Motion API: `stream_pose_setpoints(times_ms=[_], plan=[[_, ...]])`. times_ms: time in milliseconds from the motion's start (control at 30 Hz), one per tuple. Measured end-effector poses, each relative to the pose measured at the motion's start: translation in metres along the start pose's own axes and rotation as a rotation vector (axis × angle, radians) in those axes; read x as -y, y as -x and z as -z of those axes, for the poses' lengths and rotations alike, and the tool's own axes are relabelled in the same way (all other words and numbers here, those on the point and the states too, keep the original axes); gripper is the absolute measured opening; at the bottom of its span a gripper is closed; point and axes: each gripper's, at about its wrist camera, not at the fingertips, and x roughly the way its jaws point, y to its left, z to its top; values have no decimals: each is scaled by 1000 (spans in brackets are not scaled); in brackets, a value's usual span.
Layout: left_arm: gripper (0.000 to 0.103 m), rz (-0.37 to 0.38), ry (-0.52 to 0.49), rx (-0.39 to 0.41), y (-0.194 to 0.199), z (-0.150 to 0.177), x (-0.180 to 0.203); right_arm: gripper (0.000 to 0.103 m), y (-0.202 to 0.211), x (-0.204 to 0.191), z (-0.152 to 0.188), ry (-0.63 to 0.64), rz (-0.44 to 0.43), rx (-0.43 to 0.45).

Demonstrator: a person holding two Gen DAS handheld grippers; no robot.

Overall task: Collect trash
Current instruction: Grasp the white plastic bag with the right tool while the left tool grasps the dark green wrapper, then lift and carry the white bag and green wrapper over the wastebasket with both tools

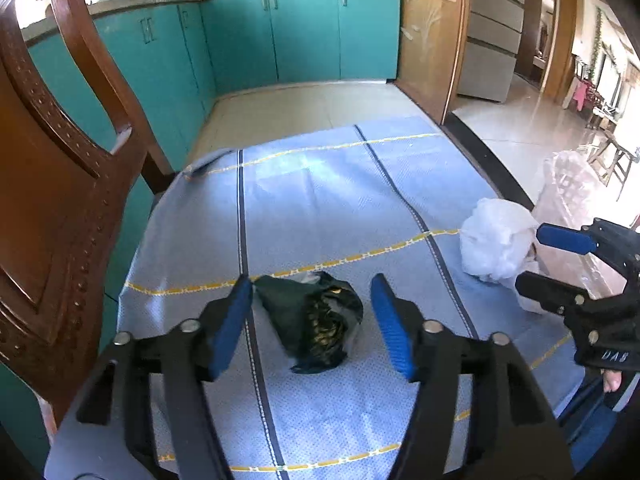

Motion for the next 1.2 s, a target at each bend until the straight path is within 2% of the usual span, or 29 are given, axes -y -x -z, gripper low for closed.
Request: stream_pose_setpoints(times_ms=[33, 133, 267, 300, 333, 367, 467, 567, 767, 867, 933, 1067, 1200], plan=[[72, -9, 4, -6, -3, 2, -2, 63, -3, 1, 0, -1, 12, -4], [73, -67, -10, -38, -7, 8, -5, 63, -15, 0, -1, 4, 65, -16], [73, -76, 18, -111, -24, 13, -13, 63, -28, -3, 0, 15, 98, -33], [73, -76, 21, -117, -25, 14, -14, 60, -29, -5, 1, 19, 104, -30], [71, -70, 27, -119, -26, 14, -16, 47, -29, -5, 1, 22, 107, -26], [69, -67, 34, -117, -26, 15, -18, 40, -29, -6, 1, 28, 106, -25], [61, -70, 47, -104, -21, 16, -22, 33, -19, -8, 2, 36, 91, 2], [59, -102, 47, -34, -3, 13, -18, 33, 0, -9, 0, 40, 108, 69], [59, -127, 4, 221, 51, 6, -1, 33, 39, 0, -5, 19, 147, 191], [59, -160, -20, 330, 71, 6, 10, 33, 53, 8, -4, -4, 162, 229], [60, -151, -20, 380, 81, 7, 16, 33, 62, 12, -3, -18, 166, 254], [60, -143, -26, 429, 93, 9, 27, 33, 73, 20, 0, -36, 185, 276], [60, -132, -43, 435, 93, 10, 37, 33, 81, 25, 3, -41, 205, 289]])
